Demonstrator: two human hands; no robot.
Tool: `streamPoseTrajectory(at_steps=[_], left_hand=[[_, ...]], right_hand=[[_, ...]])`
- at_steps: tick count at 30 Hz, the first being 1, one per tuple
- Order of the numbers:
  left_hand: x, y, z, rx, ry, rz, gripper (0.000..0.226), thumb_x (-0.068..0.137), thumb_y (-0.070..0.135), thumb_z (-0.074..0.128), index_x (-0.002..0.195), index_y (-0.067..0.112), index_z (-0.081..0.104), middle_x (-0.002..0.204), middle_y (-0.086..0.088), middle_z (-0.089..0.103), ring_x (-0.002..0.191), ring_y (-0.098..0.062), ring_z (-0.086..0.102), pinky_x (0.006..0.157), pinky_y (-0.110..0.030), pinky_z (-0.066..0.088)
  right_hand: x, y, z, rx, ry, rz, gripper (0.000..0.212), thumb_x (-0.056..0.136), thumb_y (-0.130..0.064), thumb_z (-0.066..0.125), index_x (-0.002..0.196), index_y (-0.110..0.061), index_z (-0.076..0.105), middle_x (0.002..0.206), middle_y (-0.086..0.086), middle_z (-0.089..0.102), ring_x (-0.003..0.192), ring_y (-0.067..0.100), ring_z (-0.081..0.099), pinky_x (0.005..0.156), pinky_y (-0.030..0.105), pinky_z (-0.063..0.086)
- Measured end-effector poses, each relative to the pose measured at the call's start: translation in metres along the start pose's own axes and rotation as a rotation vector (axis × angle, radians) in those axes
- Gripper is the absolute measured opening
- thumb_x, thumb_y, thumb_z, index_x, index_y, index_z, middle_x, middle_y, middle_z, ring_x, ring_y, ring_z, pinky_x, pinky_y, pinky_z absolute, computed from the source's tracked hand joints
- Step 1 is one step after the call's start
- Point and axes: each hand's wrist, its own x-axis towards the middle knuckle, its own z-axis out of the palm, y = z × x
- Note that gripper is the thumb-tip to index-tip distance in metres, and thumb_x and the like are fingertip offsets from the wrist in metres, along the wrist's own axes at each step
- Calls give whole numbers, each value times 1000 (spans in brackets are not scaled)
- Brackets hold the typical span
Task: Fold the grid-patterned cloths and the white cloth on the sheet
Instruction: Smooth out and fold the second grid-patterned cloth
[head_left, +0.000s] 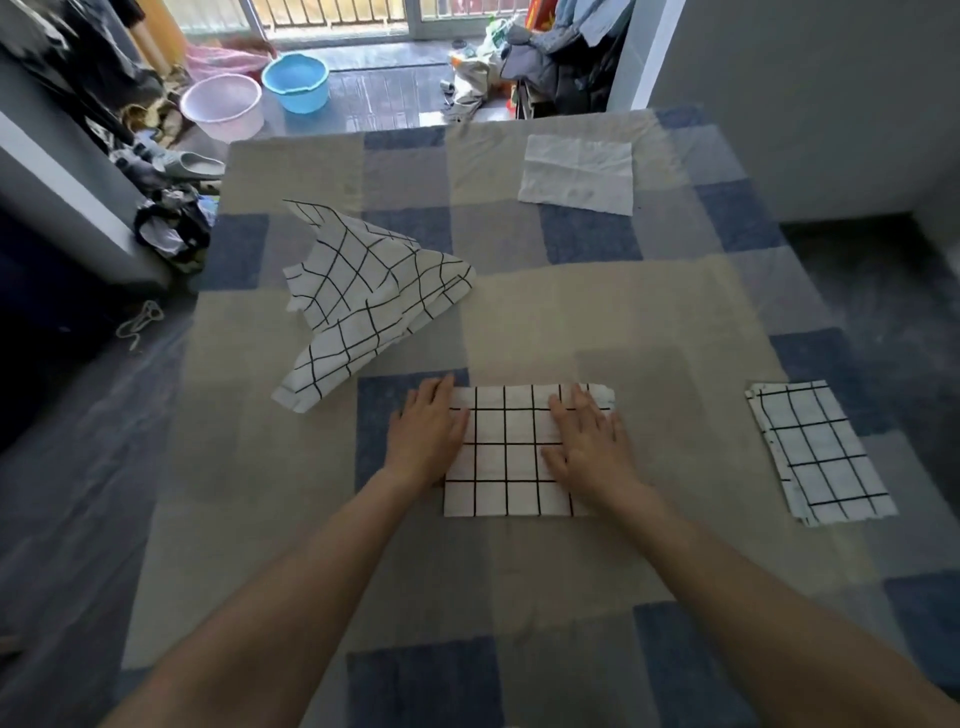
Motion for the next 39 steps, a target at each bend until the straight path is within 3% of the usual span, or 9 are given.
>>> streamPoseTrajectory(at_steps=[3, 6, 10, 18, 23, 28, 32, 35, 39], left_hand=[[19, 7, -6, -55, -63, -80, 45, 92, 37, 54, 131, 16, 49, 136, -7, 42, 125, -28, 39, 100, -45, 38], [30, 10, -8, -164, -75, -121, 21, 87, 29, 62, 106, 20, 59, 126, -4, 47, 118, -23, 42, 95, -42, 45], [31, 13, -10, -290, -69, -130, 24, 86, 25, 64, 107, 19, 54, 113, -2, 54, 104, -21, 51, 87, -39, 48], [19, 11, -17, -526, -93, -332, 45, 85, 14, 67, 124, 9, 45, 94, -1, 55, 81, -14, 53, 67, -26, 46], [6, 7, -23, -438, -228, -378, 11, 88, 24, 63, 82, 16, 62, 94, -7, 68, 85, -20, 61, 71, -30, 49], [-14, 24, -43, -803, -97, -400, 21, 90, 14, 63, 109, 13, 53, 96, -5, 63, 78, -12, 59, 58, -22, 48], [-41, 50, -68, -1224, 76, -410, 38, 91, 2, 57, 121, 19, 40, 95, -13, 65, 66, -18, 67, 48, -25, 53], [-57, 60, -75, -1394, 66, -377, 44, 93, -4, 49, 124, 27, 44, 79, -9, 69, 57, -17, 70, 48, -27, 54], [-71, 65, -82, -1442, 82, -352, 40, 92, 0, 46, 118, 28, 54, 61, 0, 71, 55, -15, 69, 47, -27, 53]], right_hand=[[-15, -12, -17, -2, 226, -63, 77, 71, -16, 69, 142, -17, 39, 153, 14, 29, 139, 31, 24, 111, 52, 28], [-39, -22, -14, 130, 314, -182, 58, 64, -9, 73, 121, -15, 60, 121, 9, 58, 110, 29, 57, 87, 40, 53], [-71, -33, 11, 123, 43, -213, 47, 84, -28, 60, 130, -21, 51, 129, 1, 49, 119, 20, 48, 96, 35, 45], [-80, -41, 19, 23, 44, -190, 45, 85, -32, 55, 128, -21, 48, 132, 2, 44, 122, 24, 42, 94, 36, 41], [-84, -42, 17, -12, 15, -181, 50, 84, -31, 53, 132, -19, 43, 134, 5, 41, 124, 26, 40, 94, 37, 40], [-93, -52, 11, 14, -18, -98, 87, 78, -49, 64, 148, -24, 20, 144, 4, 31, 133, 25, 33, 107, 42, 31], [-105, -70, 5, 120, 217, -81, 111, 62, -58, 74, 151, -24, 17, 149, 5, 30, 138, 23, 31, 111, 43, 31], [-111, -77, -4, 180, 496, -88, 93, 60, -48, 73, 141, -17, 38, 138, 5, 46, 128, 21, 44, 101, 42, 43], [-121, -76, -27, 355, 582, -154, 41, 82, -31, 68, 121, -22, 59, 118, -4, 61, 108, 17, 57, 86, 34, 48]])
